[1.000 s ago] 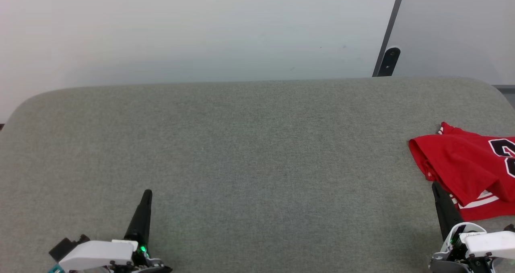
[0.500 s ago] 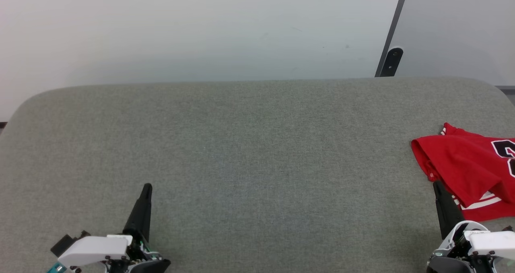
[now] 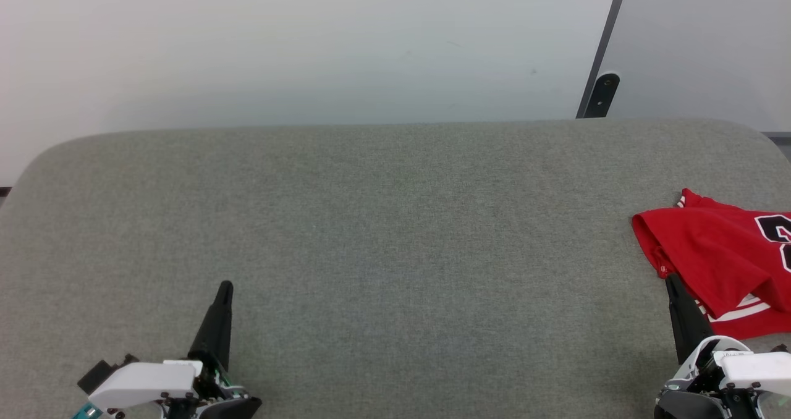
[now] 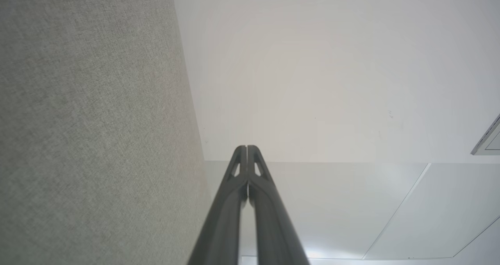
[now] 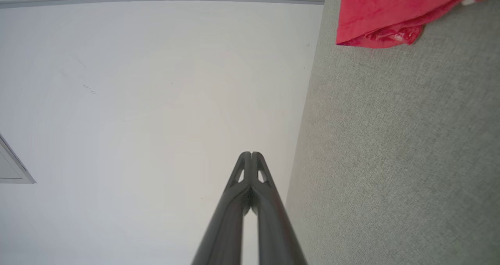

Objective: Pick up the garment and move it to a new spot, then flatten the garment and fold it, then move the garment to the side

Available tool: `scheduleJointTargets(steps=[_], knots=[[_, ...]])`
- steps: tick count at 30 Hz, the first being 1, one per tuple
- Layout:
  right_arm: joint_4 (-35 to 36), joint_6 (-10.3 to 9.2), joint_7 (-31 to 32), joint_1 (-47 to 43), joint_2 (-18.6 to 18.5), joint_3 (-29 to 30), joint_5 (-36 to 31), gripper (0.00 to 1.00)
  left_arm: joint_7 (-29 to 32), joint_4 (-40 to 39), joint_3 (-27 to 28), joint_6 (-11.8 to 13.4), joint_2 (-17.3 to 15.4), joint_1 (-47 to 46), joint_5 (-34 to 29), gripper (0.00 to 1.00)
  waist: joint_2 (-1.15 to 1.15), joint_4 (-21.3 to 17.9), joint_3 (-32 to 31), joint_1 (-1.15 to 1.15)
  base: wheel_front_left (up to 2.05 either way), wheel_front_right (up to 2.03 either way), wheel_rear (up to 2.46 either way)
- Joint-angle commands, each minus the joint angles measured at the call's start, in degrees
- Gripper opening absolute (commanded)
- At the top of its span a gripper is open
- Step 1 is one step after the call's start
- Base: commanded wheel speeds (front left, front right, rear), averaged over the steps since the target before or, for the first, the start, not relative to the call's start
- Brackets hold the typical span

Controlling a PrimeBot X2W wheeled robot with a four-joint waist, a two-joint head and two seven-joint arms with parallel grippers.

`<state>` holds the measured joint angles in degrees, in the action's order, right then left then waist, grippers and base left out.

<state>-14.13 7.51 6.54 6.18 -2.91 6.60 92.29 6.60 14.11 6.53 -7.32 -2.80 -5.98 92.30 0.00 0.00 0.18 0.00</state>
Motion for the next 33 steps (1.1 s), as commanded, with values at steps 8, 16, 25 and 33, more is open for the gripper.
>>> scheduleJointTargets(steps=[8, 16, 25, 33], knots=[[-0.01, -0.04, -0.1, 0.21, 0.15, -0.01, 0.19, 0.0, 0.16, 0.06, 0.13, -0.35, -0.15, -0.67, 0.13, 0.0, 0.0, 0.0, 0.0, 0.0, 0.0, 0.0, 0.0], [-0.01, -0.04, -0.11, 0.21, 0.15, -0.02, 0.21, 0.0, 0.15, 0.05, 0.12, -0.35, -0.15, -0.67, 0.14, 0.0, 0.0, 0.0, 0.0, 0.0, 0.0, 0.0, 0.0], [-0.01, -0.04, -0.11, 0.21, 0.15, -0.03, 0.21, 0.0, 0.14, 0.05, 0.12, -0.35, -0.15, -0.66, 0.15, 0.0, 0.0, 0.0, 0.0, 0.0, 0.0, 0.0, 0.0], [-0.01, -0.04, -0.12, 0.21, 0.15, -0.03, 0.21, 0.0, 0.13, 0.03, 0.09, -0.35, -0.15, -0.66, 0.16, 0.0, 0.0, 0.0, 0.0, 0.0, 0.0, 0.0, 0.0]])
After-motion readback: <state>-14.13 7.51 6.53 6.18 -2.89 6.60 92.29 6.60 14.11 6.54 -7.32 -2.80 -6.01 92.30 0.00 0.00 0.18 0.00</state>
